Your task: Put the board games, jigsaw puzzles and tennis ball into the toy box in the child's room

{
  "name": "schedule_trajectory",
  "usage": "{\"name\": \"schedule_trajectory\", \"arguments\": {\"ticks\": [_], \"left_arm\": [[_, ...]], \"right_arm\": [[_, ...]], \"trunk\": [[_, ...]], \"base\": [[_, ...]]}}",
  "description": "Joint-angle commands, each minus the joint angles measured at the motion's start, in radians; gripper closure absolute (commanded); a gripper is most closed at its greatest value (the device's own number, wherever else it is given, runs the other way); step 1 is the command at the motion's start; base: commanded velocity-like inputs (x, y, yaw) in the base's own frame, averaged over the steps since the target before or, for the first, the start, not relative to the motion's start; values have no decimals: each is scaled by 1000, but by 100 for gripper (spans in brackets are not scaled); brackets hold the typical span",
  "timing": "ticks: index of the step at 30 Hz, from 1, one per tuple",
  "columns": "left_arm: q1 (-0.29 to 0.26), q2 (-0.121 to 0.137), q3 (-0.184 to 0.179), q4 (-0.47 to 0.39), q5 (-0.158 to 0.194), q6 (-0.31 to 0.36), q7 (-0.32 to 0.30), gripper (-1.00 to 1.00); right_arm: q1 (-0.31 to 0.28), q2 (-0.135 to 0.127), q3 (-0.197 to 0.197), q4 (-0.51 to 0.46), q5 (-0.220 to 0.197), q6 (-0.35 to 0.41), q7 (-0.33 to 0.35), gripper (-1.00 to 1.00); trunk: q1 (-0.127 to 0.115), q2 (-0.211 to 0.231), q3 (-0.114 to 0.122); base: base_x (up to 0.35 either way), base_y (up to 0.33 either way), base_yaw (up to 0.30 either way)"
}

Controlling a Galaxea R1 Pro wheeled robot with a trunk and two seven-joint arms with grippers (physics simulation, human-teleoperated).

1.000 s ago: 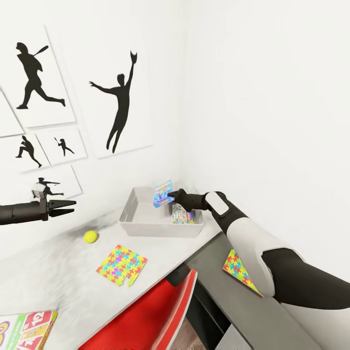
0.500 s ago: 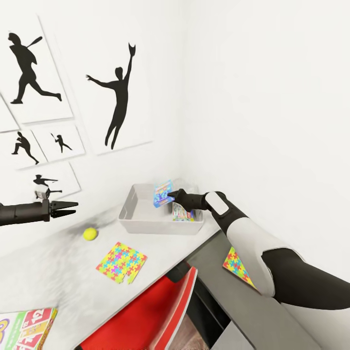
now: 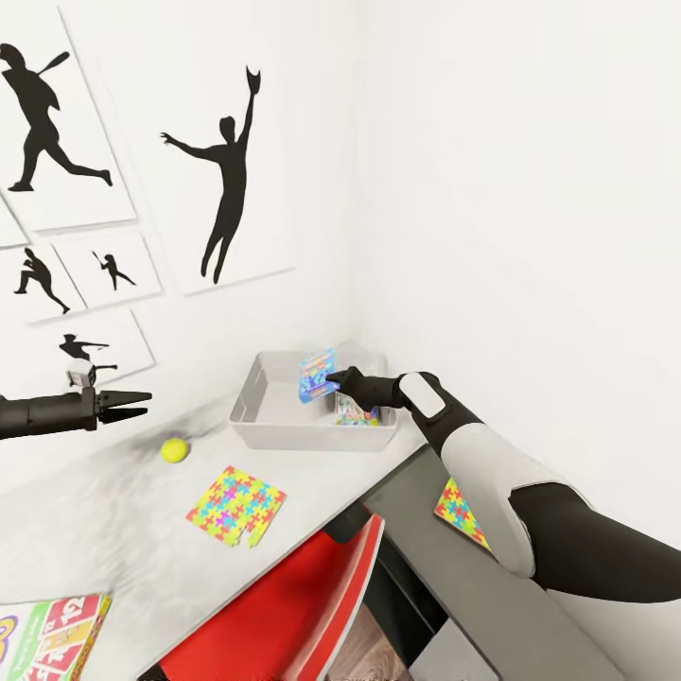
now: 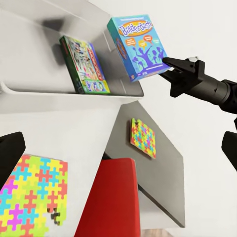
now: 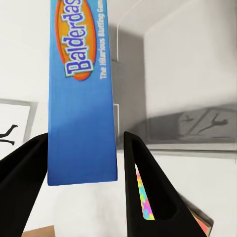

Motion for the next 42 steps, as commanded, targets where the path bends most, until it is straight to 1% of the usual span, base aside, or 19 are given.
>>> {"name": "schedule_trajectory", "arguments": {"ticks": [1, 6, 12, 34, 38, 42], "left_arm": [[-1, 0, 1, -1, -6, 10, -7, -100], [-1, 0, 1, -1, -7, 10, -7, -100], [-1, -2, 1, -1, -7, 10, -7, -100], [-1, 1, 7, -1, -4, 10, -7, -100], [0, 2, 3, -1, 19, 10, -7, -100], [0, 5, -1, -2, 74, 10, -7, -100]], "right_arm": [[-1, 0, 1, 0, 7, 1, 6, 100], [-1, 0, 1, -2, 7, -1, 7, 100], [-1, 0, 1, -2, 7, -22, 8, 100], [-3, 0, 8, -8, 7, -26, 6, 100], [-3, 0, 8, -31, 7, -26, 7, 100], [-3, 0, 13, -47, 7, -26, 7, 100]], "trunk": [[1, -2, -4], [1, -2, -12], [1, -2, -21], [1, -2, -57], [1, -2, -63], [1, -2, -70]], "base": [[0, 0, 0], [0, 0, 0], [0, 0, 0], [0, 0, 0], [0, 0, 0], [0, 0, 0]]}}
